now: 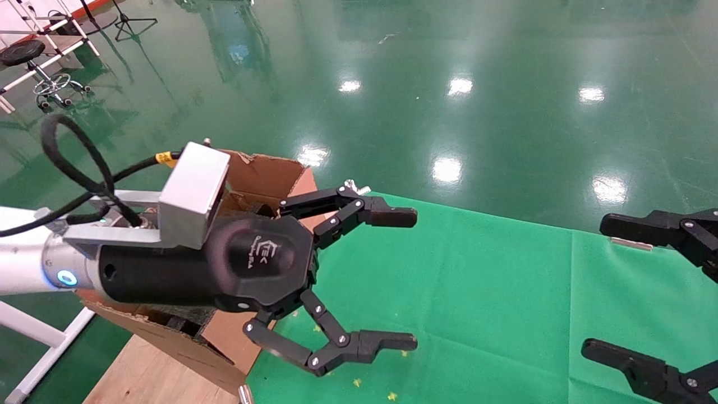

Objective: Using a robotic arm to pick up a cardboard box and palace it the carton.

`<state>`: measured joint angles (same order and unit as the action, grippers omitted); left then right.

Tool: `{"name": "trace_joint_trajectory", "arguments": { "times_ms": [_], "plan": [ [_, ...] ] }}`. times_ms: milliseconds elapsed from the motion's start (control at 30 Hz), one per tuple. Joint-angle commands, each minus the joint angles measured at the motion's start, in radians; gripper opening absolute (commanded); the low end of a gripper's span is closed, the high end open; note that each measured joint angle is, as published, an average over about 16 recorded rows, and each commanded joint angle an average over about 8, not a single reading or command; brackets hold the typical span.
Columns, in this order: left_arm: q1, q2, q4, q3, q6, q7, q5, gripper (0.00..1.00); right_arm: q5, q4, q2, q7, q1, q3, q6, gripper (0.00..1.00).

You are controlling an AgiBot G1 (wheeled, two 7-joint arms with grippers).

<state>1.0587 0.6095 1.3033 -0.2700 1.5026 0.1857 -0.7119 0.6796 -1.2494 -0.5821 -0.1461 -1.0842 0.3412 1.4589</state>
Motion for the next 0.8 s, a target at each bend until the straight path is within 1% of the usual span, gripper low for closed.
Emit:
{"name": "trace_joint_trajectory", "arguments": {
  "times_ms": [33,800],
  "plan": [
    [0.004,0.000,-0.005,-0.002,-0.002,0.000,-0.004,1.00,0.000,0.000,0.000,0.000,0.000,0.000,0.000,1.00],
    [0.017,0.002,-0.022,-0.010,-0.008,0.002,-0.020,1.00,0.000,0.000,0.000,0.000,0.000,0.000,0.000,1.00]
  ]
}}
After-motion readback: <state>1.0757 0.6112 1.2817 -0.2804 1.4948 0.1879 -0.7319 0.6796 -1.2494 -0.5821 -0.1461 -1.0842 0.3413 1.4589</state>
